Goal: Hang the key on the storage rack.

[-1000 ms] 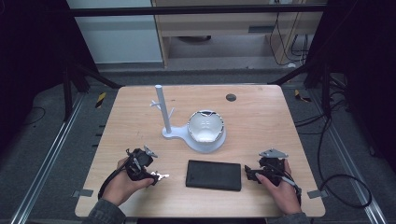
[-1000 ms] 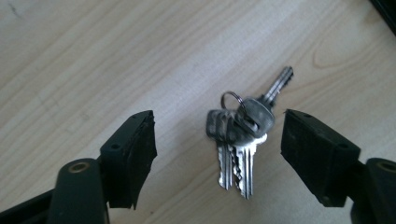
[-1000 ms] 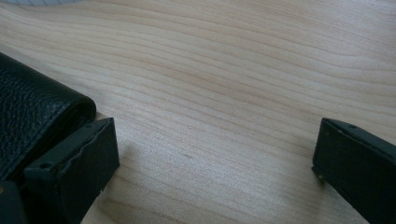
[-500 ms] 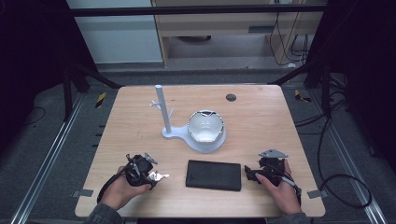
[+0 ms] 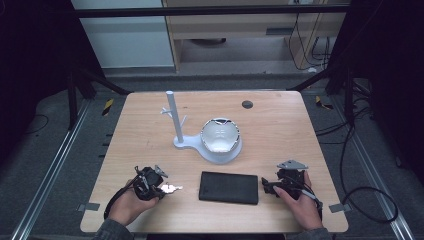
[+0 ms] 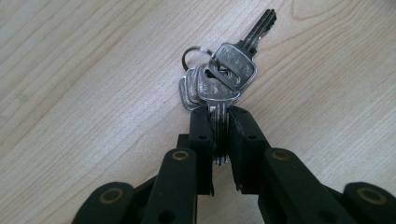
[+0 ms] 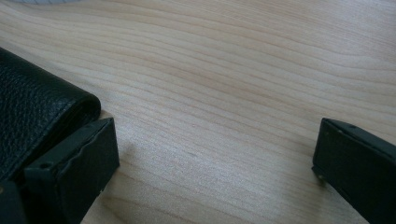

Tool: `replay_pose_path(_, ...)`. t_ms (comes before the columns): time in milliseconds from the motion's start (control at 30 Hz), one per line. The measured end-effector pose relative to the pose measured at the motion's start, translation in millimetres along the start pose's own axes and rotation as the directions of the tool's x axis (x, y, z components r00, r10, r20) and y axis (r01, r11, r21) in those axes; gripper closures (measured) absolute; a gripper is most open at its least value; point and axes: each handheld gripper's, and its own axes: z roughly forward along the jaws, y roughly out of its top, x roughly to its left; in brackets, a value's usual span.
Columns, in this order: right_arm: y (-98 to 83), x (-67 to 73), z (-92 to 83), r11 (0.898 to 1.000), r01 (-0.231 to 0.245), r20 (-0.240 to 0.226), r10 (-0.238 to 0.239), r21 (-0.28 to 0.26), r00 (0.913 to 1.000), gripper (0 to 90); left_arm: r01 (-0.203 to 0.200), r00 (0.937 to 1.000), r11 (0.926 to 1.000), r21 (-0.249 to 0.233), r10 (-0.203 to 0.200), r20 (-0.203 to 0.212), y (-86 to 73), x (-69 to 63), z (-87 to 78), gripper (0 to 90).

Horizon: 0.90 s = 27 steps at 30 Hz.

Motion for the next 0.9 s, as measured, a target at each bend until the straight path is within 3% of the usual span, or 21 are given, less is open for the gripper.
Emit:
replay_pose_path(333, 0.0, 0.1, 0.0, 1.000, 0.002, -0.001, -0.002, 0.001, 1.0000, 0.4, -0.034, 0.9994, 0.9994, -0.001, 0.034, -0.001, 4.1, -1.2, -10.1, 80.1)
replay_pose_path(467, 0.1, 0.3, 0.0, 1.000, 0.000, -0.003, 0.000, 0.001, 1.0000, 0.3, -0.071, 0.9974, 0.9965, 0.044, 0.072, -0.004, 5.4, -0.4, -6.2, 80.1)
replay_pose_path(633, 0.1, 0.2, 0.0, 1.000, 0.001, -0.003, -0.001, 0.001, 1.0000, 0.3, -0.063, 0.9980, 0.9979, 0.012, 0.063, 0.001, 5.8, -2.1, -10.4, 80.1)
replay_pose_path(767, 0.0, 0.3, -0.1, 1.000, 0.002, -0.003, -0.002, 0.001, 1.0000, 0.3, -0.051, 0.9987, 0.9984, 0.025, 0.051, 0.011, 3.1, -0.7, -8.1, 79.9)
replay_pose_path(900, 0.1, 0.3, 0.0, 1.000, 0.002, -0.004, -0.002, 0.001, 1.0000, 0.3, -0.022, 0.9997, 0.9998, 0.001, 0.022, -0.014, 2.0, -3.7, -5.6, 61.0)
